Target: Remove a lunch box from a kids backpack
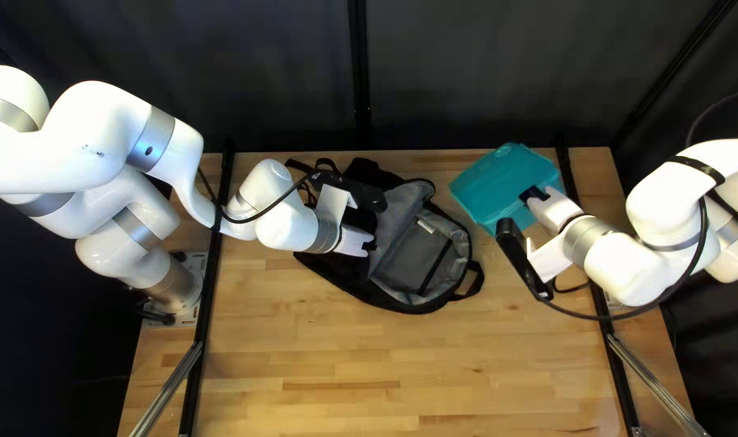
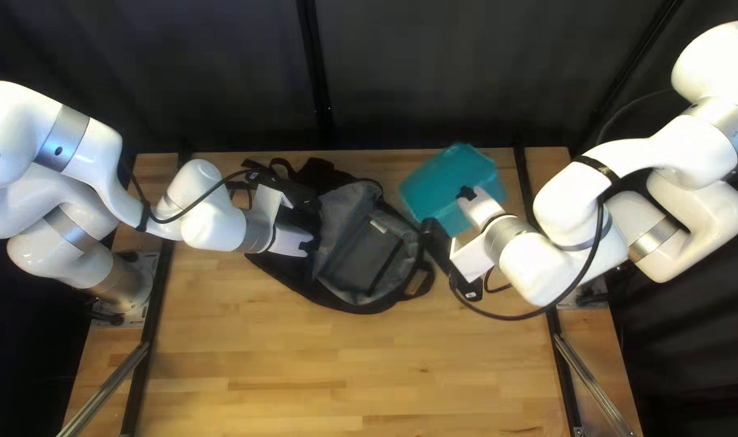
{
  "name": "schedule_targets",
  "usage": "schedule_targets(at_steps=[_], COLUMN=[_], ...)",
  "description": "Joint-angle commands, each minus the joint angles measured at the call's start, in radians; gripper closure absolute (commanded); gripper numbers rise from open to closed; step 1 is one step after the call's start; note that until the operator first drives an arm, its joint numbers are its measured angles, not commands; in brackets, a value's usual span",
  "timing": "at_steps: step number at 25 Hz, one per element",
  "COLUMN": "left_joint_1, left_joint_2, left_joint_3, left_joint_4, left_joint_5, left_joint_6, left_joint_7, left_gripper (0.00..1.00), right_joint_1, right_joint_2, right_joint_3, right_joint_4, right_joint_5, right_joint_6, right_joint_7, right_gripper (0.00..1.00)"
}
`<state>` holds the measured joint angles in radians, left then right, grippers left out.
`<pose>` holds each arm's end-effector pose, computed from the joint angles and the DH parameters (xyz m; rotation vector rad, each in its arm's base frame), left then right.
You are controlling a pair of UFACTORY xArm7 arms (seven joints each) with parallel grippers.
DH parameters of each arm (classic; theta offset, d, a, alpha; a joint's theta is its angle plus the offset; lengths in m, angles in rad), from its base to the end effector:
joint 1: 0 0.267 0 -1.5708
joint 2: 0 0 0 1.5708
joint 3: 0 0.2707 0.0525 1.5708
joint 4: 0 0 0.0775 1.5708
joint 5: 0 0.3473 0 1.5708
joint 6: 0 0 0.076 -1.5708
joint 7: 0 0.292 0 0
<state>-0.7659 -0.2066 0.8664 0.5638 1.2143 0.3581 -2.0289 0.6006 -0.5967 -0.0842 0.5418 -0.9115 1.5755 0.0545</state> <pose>0.4810 0.0445 0.0871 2.5587 1.5148 0.8825 0.3164 -0.0810 0.2401 2.0746 0.7542 -0.1654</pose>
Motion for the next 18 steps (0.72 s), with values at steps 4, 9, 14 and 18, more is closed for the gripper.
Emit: schedule_targets(at_steps=[4, 9, 14, 18], left_joint_1=[0.000, 0.000, 0.000, 0.000], left_joint_2=[0.000, 0.000, 0.000, 0.000], left_joint_3=[0.000, 0.000, 0.000, 0.000], left_joint_4=[0.000, 0.000, 0.000, 0.000], left_joint_5=[0.000, 0.000, 0.000, 0.000], left_joint_6=[0.000, 0.000, 0.000, 0.000], left_joint_7=[0.000, 0.000, 0.000, 0.000], left_gripper=[1.00, 1.00, 1.00, 1.00], right_joint_1=[-0.063, -0.089, -0.094, -0.104], right_joint_2=[-0.126, -0.208, -0.167, -0.080], right_joint_3=[-0.046, -0.047, -0.031, -0.026], right_joint_4=[-0.156, -0.260, -0.279, -0.255], right_joint_5=[-0.089, -0.148, -0.184, -0.222], right_joint_6=[-0.016, -0.033, -0.051, -0.066], right_joint_7=[0.044, 0.113, 0.210, 0.296], right_gripper=[1.00, 1.00, 1.00, 1.00])
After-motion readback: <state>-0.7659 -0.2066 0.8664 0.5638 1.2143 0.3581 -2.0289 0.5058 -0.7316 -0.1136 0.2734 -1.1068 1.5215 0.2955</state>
